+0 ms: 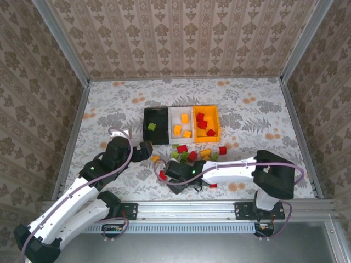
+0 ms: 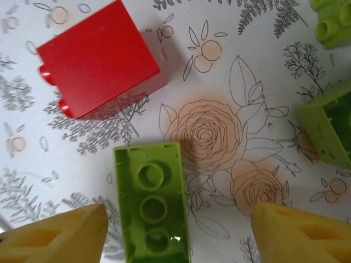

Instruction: Sort the legos into containers by color

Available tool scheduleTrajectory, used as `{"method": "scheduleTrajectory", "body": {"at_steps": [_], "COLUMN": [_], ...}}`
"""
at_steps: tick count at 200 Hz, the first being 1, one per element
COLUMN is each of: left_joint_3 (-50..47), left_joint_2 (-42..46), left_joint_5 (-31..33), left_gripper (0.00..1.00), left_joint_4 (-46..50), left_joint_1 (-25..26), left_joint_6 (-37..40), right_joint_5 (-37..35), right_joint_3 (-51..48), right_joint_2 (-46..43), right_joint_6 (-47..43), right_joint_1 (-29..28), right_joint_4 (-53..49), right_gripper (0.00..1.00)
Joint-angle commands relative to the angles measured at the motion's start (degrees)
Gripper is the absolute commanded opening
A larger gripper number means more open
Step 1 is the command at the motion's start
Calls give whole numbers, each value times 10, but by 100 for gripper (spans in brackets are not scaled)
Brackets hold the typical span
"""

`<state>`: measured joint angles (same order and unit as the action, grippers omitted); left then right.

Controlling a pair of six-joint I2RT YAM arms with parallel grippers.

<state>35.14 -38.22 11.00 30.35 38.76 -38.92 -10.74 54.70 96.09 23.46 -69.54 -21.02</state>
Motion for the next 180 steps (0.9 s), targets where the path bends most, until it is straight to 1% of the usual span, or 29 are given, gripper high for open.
{"method": "scheduleTrajectory", "body": {"at_steps": [1, 23, 41, 51, 73, 92, 123, 142, 163, 180], "left_joint_3": [-12, -14, -13, -13, -10, -5, -4, -12, -23, -32], "left_joint_2": [12, 12, 14, 16, 23, 26, 29, 37, 53, 71], "left_joint_5": [8, 11, 13, 15, 19, 20, 19, -11, -13, -2], "left_gripper": [100, 100, 100, 100, 100, 100, 100, 100, 100, 100], "left_joint_4": [26, 29, 28, 26, 24, 23, 28, 6, 1, 4], "left_joint_1": [-8, -11, -13, -14, -15, -18, -25, -29, -29, -30], "left_joint_6": [-23, -25, -25, -24, -22, -19, -25, -10, -16, -29], "right_joint_5": [-29, -26, -19, -17, -15, -21, -35, -37, -24, -17], "right_joint_3": [28, 32, 32, 28, 16, 6, 9, 42, 109, 170], "right_joint_2": [30, 53, 66, 68, 61, 42, -18, -49, -44, -13], "right_joint_6": [-14, -14, -9, -4, 3, 7, 1, -15, -32, -38], "right_joint_1": [-2, -8, -10, -10, -9, -7, 8, 29, 66, 99], "right_joint_4": [-24, -30, -31, -29, -19, -12, -2, 1, 3, 7], "right_gripper": [68, 66, 60, 56, 42, 34, 28, 28, 27, 27]}}
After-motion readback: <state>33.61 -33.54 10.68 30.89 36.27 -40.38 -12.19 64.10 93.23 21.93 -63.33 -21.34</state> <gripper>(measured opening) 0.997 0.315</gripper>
